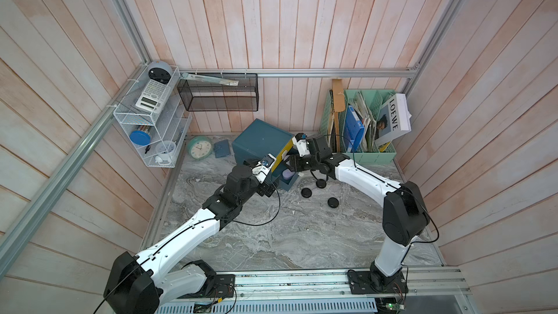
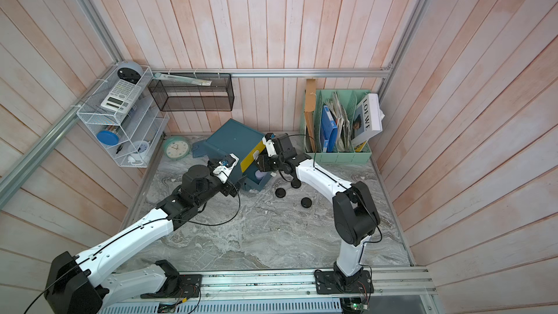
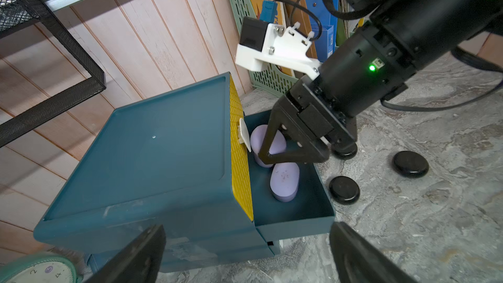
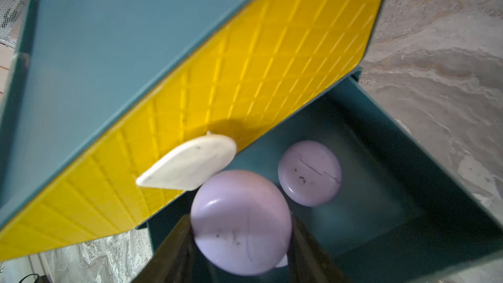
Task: Put the bluetooth earphones in the drawer according to color
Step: Place the bluetooth earphone in the drawer.
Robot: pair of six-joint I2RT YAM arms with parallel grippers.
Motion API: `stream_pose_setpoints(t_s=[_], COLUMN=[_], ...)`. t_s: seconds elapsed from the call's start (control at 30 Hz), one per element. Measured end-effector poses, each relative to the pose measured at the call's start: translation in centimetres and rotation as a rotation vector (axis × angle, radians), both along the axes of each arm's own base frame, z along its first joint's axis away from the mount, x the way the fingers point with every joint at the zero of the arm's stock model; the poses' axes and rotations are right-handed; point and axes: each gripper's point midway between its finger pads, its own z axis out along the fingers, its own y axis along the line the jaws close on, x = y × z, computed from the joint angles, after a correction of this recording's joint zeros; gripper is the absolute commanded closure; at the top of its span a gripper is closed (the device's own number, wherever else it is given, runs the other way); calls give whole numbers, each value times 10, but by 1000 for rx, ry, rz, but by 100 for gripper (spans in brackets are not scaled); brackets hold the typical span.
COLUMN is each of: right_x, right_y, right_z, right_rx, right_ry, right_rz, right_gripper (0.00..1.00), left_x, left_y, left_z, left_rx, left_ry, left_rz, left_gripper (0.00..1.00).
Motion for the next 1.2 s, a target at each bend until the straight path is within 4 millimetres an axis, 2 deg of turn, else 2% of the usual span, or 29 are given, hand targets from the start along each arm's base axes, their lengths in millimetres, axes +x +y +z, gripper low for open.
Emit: stream_pose_setpoints(t_s=[0.17,0.33,0.6,1.2], right_x=[2,3,4,5], right_y=[1,3,4,4], right_z=[1,-9,-8,-6], right_rx=[4,-3,2,11], right_ry=[1,22,25,29], right_rz=[0,-4,-5,-14], right_gripper=[71,54,39,36], left_x=[0,0,0,2], left_y=[0,0,0,3], left_z=[0,0,0,2], left_rx=[0,0,0,2], left_ry=[0,0,0,-8], left_rz=[0,0,1,21], left_gripper=[0,0,0,0])
